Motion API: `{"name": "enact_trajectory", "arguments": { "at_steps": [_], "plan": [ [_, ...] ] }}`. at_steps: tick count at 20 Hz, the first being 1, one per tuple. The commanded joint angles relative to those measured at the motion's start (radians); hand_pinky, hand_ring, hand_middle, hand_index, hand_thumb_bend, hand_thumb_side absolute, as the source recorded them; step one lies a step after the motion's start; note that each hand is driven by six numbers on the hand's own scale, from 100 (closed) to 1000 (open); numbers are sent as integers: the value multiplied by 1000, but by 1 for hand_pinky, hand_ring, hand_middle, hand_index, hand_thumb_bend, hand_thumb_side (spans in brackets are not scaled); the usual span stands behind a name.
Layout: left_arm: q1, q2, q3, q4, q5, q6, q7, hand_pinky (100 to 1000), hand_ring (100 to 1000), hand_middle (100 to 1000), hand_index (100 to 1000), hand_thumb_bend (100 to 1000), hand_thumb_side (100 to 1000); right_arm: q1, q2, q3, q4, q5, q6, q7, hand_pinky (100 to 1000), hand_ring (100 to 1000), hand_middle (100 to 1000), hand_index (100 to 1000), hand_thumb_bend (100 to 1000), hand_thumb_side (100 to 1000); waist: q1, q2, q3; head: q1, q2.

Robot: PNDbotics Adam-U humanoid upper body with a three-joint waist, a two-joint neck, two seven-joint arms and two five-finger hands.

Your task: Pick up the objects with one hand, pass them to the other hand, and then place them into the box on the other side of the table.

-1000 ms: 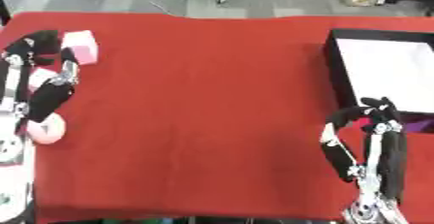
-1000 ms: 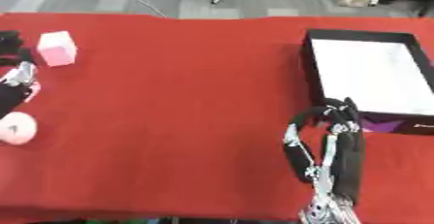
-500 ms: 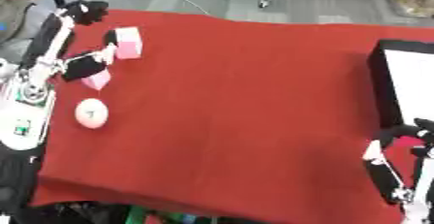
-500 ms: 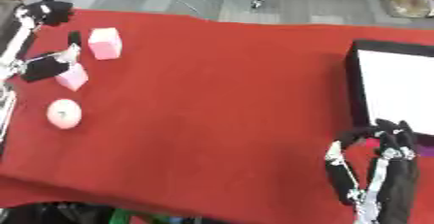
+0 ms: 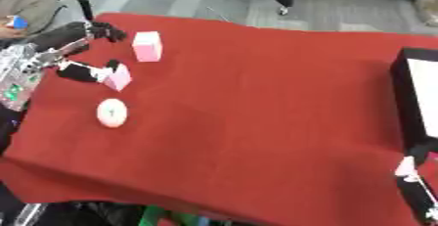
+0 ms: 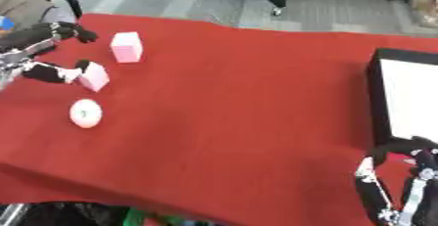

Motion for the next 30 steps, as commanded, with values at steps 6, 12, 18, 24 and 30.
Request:
{"name": "enact_trajectory", "arguments": {
  "at_steps": [6,12,18,24,30],
  "plan": [
    [-52,59,-50,95,-70,-108,-190,853,737,748,902,195,559,-5,-17,-2,-21,5,184,-184,591,956,739,537,100,129,2,-15,-6,6,-3],
    [-44,58,-46,108,-89,-139,-273,852,737,737,890,231,619,-6,-17,-4,-19,6,184,-184,591,957,739,537,100,132,4,-14,-7,6,-3],
    [-22,48,-61,118,-103,-173,-339,853,738,733,887,276,712,-7,-19,-4,-21,6,184,-184,591,956,740,537,100,133,5,-15,-6,7,-3],
    [6,38,-67,129,-119,-194,-381,849,729,720,876,297,795,-7,-20,-4,-22,5,184,-184,591,957,740,537,100,134,5,-15,-5,10,-3],
    [24,33,-75,136,-133,-218,-425,829,668,645,810,273,611,-7,-20,-4,-22,5,184,-184,591,957,740,538,100,135,5,-16,-5,11,-3]
  ]
}}
